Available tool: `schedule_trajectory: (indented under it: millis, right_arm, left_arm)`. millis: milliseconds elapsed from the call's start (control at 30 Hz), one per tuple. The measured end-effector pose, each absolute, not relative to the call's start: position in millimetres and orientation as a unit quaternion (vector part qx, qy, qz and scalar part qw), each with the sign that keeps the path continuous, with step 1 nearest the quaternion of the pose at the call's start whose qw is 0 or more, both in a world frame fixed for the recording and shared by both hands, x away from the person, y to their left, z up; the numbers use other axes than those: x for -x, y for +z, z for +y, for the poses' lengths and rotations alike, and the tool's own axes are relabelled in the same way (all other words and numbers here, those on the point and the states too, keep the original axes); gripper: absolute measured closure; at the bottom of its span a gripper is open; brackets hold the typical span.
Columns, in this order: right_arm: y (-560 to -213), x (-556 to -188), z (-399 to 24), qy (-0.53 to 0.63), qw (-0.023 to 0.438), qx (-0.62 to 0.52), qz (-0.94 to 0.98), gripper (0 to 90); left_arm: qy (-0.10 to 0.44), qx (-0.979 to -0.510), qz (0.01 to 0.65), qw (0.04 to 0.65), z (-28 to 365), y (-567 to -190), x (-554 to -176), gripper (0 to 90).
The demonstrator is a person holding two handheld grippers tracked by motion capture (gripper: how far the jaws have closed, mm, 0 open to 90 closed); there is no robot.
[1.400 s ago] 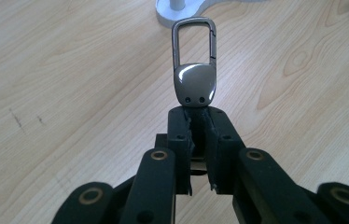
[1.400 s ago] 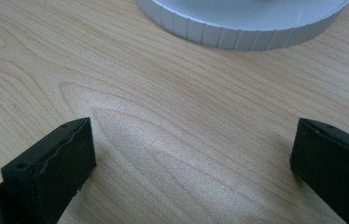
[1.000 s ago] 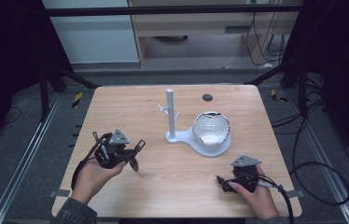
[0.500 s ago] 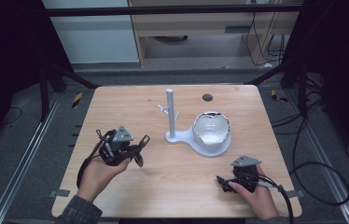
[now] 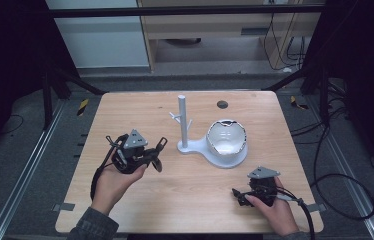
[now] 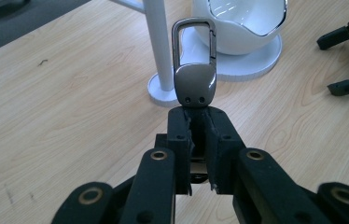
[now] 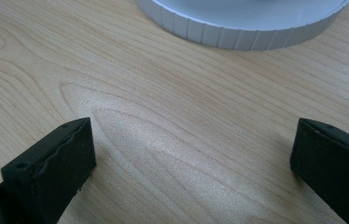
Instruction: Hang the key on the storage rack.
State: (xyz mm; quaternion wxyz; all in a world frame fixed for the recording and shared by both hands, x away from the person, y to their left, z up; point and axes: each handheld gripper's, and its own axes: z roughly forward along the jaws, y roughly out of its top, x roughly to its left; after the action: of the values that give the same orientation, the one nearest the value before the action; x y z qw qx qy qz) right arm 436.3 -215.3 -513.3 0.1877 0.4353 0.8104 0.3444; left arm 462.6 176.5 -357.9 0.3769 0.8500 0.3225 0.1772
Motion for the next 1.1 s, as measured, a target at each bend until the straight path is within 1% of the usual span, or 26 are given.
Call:
schedule_trajectory:
  millis: [400, 1100]
  right_arm:
    - [-513.3, -436.3, -215.3, 0.344, 0.188, -0.435, 0.810, 0.5]
    - [-513.3, -436.3, -215.3, 0.344, 0.188, -0.435, 0.810, 0.5]
  left_arm:
    - [0.185, -0.843, 0.323, 0.388, 160.3, -358.6, -472.5, 80.9]
    - [0.202, -0.827, 0.333, 0.405, 157.6, -355.8, -476.5, 80.9]
